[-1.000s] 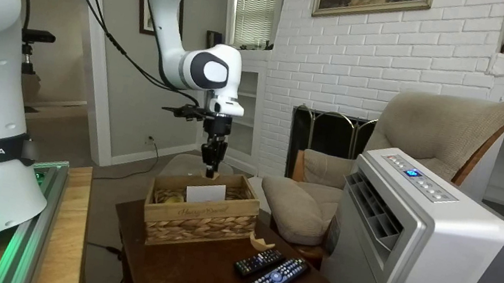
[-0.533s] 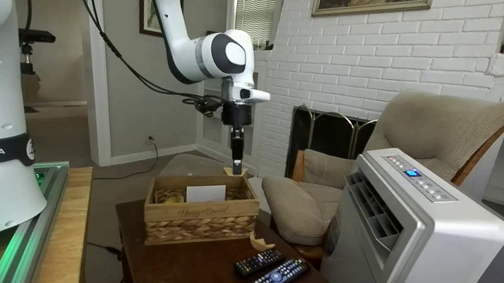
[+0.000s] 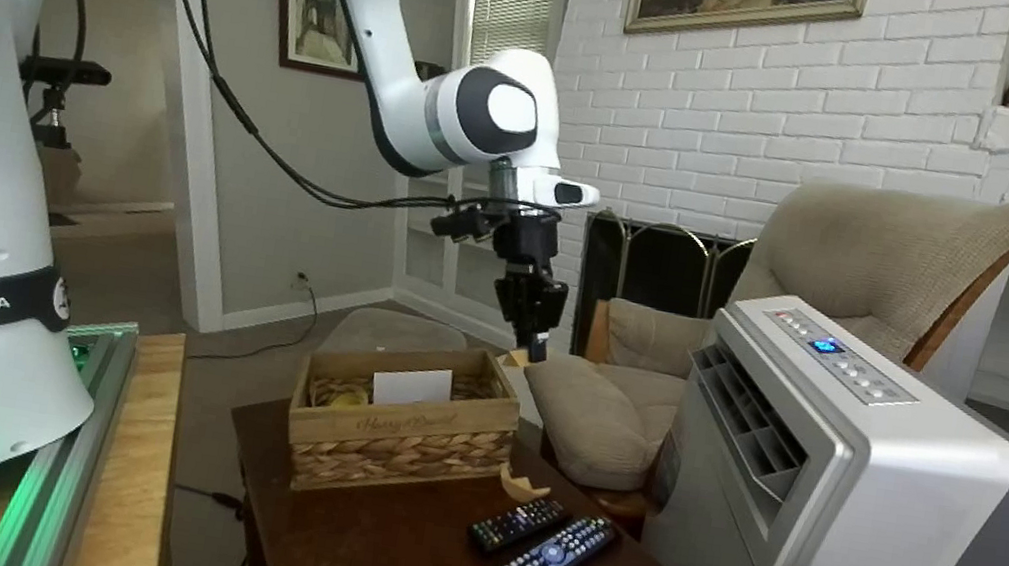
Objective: Remove the black pen from the wooden box, put it on the table, remove the wooden chip from the wooden box and put it on the table
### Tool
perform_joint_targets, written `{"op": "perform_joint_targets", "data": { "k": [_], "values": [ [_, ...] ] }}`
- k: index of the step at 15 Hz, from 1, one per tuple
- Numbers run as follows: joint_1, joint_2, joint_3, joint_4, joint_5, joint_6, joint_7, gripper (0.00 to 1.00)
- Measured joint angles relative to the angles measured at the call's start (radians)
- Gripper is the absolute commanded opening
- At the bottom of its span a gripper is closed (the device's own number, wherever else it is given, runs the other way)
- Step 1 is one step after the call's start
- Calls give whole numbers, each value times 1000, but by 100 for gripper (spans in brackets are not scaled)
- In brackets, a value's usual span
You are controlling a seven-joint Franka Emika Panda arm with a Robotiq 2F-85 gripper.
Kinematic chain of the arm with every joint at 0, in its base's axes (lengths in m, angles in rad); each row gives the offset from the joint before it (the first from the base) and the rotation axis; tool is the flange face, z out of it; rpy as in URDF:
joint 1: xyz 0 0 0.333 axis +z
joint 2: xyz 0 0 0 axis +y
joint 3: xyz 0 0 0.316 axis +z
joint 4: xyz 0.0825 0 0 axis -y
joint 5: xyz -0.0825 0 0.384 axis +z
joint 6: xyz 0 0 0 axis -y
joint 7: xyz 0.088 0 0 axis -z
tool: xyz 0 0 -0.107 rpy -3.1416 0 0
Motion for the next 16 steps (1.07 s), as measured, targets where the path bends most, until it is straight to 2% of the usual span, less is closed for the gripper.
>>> {"op": "perform_joint_targets", "data": {
  "k": [4, 9, 12, 16],
  "values": [
    [-130, 85, 87, 25, 53, 121, -283, 6],
    [-355, 206, 294, 79, 122, 149, -632, 6],
    [-409, 246, 331, 116, 182, 142, -795, 6],
    [-426, 266, 338, 149, 194, 125, -887, 6]
  ]
}}
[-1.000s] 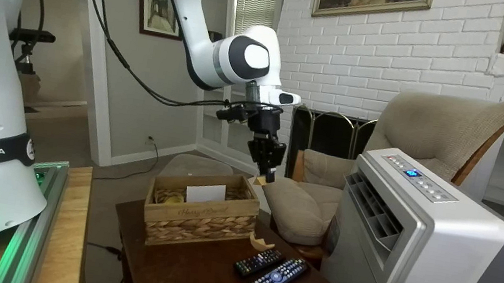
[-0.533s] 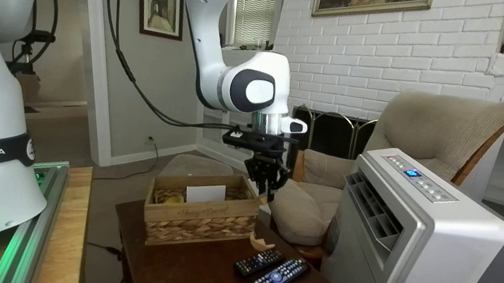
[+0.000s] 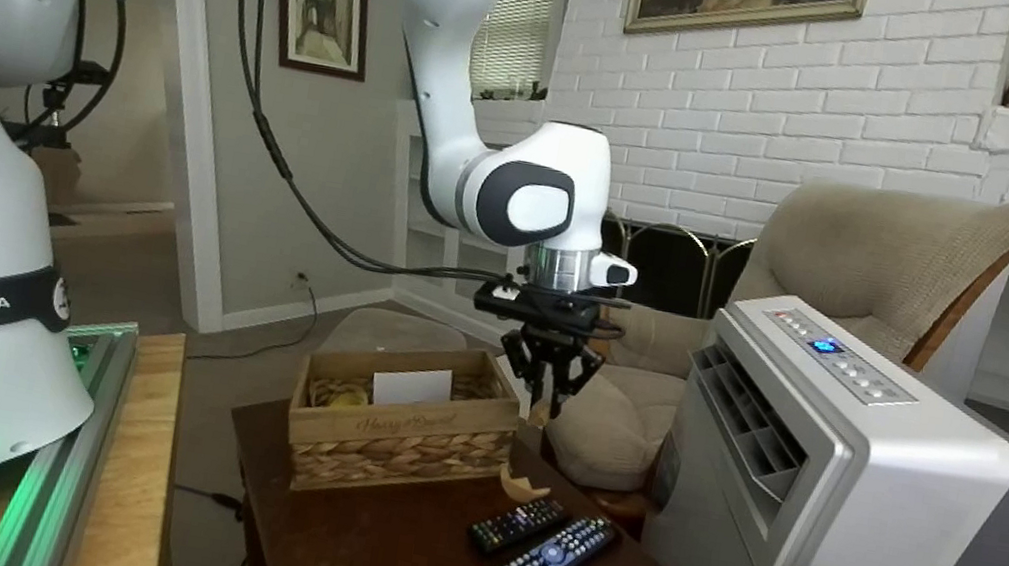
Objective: Remove the black pen from the wooden box, put it on the table, remove the wooden chip from the wooden box and put it on the table
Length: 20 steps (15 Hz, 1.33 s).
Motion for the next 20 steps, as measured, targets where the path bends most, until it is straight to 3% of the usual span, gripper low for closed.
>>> {"op": "perform_joint_targets", "data": {
  "k": [9, 20],
  "values": [
    [86, 62, -68, 44, -1, -26, -14, 6],
    [95, 128, -93, 81, -1, -35, -13, 6]
  ]
}}
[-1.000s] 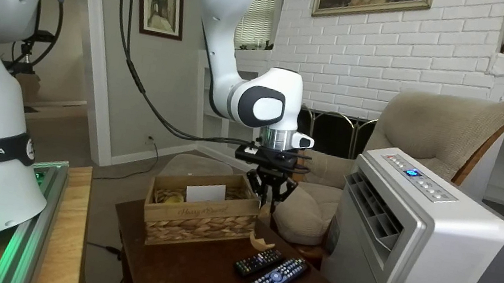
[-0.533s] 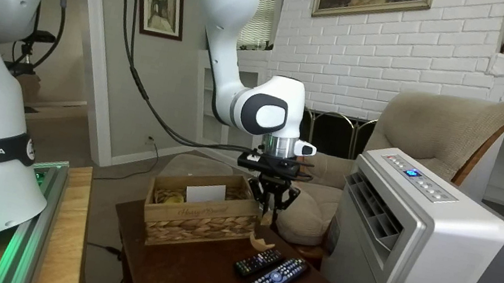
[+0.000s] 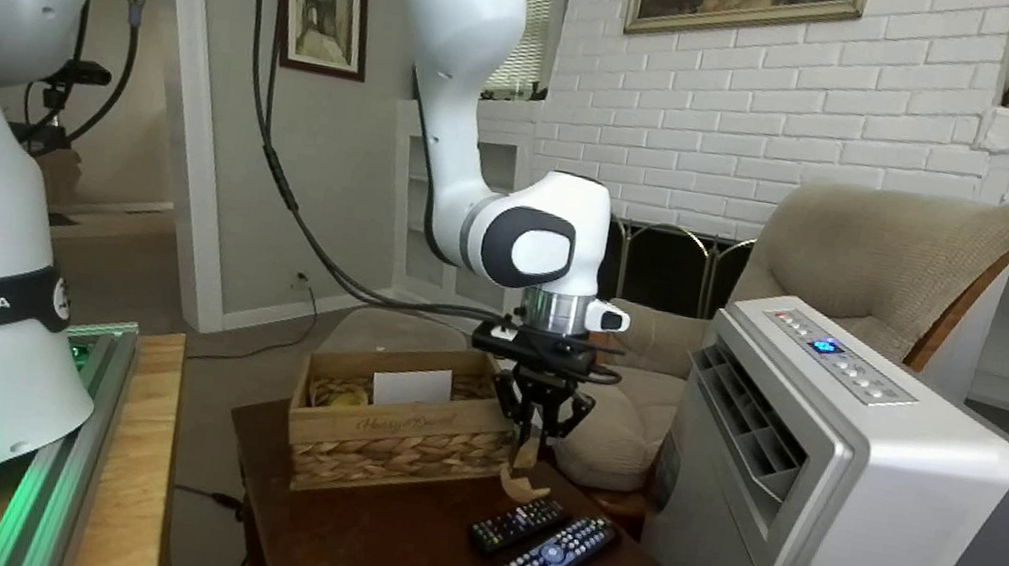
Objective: Remove the black pen from the wooden box, put it on the table, remove the wooden chip from the wooden box and put it on the table
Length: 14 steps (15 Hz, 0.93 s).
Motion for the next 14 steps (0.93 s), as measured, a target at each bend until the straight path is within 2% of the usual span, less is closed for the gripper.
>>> {"op": "perform_joint_targets", "data": {
  "k": [14],
  "values": [
    [19, 55, 2, 29, 0, -26, 3, 6]
  ]
}}
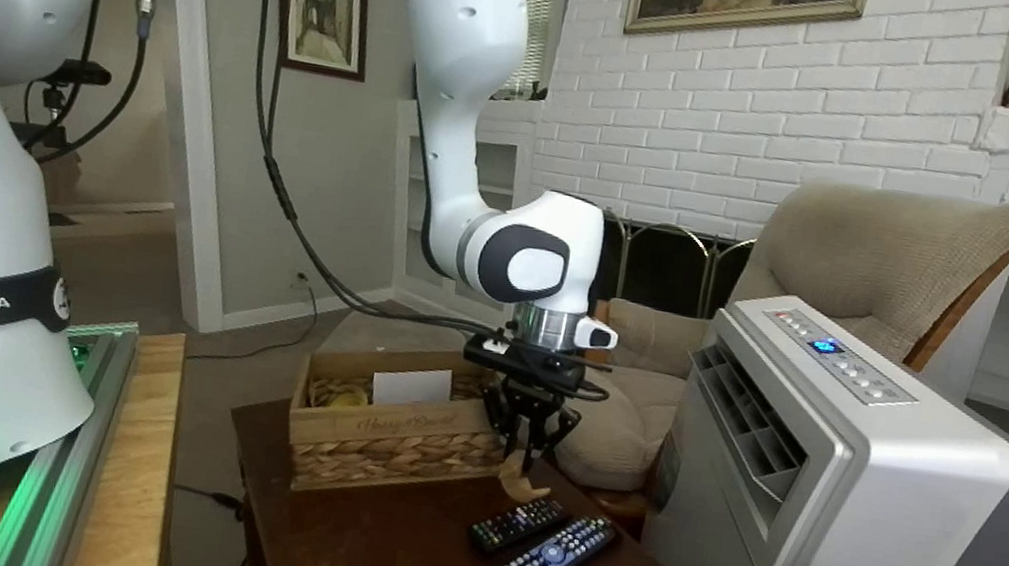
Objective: Remove the black pen from the wooden box, put it on the table, remove the wooden chip from the wooden box and put it on the table
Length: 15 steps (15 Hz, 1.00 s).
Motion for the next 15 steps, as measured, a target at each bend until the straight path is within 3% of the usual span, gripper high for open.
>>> {"op": "perform_joint_targets", "data": {
  "k": [15],
  "values": [
    [11, 25, -13, 21, 0, -3, 11, 6]
  ]
}}
